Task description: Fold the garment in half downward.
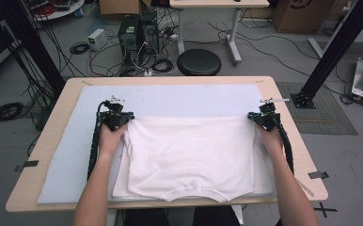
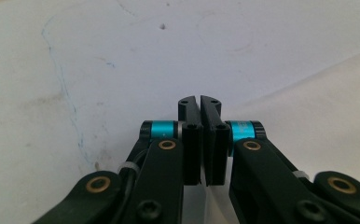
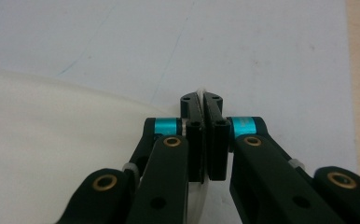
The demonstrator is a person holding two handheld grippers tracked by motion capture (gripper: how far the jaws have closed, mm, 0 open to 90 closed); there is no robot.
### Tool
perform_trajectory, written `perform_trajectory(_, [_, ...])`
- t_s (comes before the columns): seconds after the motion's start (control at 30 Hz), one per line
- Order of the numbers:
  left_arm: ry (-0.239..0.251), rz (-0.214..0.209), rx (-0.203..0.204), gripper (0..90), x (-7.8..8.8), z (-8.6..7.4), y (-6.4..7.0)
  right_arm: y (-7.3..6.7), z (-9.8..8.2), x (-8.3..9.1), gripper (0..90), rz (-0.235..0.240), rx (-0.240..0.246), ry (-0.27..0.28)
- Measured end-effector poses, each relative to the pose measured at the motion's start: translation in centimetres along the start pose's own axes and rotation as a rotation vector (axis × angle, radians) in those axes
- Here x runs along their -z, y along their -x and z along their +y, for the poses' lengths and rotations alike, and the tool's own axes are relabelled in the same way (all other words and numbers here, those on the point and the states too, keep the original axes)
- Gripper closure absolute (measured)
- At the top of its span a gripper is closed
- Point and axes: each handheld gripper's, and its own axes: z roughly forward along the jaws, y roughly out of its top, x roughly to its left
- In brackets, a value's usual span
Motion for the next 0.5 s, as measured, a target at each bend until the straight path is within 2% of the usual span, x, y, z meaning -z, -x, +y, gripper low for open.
perform_trajectory(0.13, [-0.005,0.003,0.008,87.2,-0.6,0.1,-0.1,-0.1,0.0,-0.4,88.6,-0.013,0.012,-0.006])
perform_trajectory(0.2, [-0.003,0.005,-0.003,87.0,-0.6,-0.1,-0.1,-0.2,0.0,-0.5,87.4,-0.013,0.015,-0.007])
perform_trajectory(0.23, [0.011,0.005,0.002,86.4,-0.5,-0.2,-0.1,-0.2,0.0,-0.4,83.5,-0.011,0.027,-0.002])
perform_trajectory(0.27, [0.029,0.016,0.015,83.0,-0.4,-0.3,-0.1,-0.2,0.0,-0.2,77.5,-0.016,0.022,0.006])
perform_trajectory(0.3, [0.041,0.025,0.018,76.1,-0.2,-0.3,-0.2,-0.2,0.1,0.0,74.0,-0.026,0.017,0.015])
perform_trajectory(0.4, [0.078,0.015,0.043,60.4,0.8,-0.2,-0.3,-0.1,0.2,0.9,64.6,-0.029,0.0,0.043])
perform_trajectory(0.5, [0.122,-0.012,0.036,53.9,2.2,-0.3,0.0,-0.1,0.1,2.1,57.4,-0.035,-0.015,0.078])
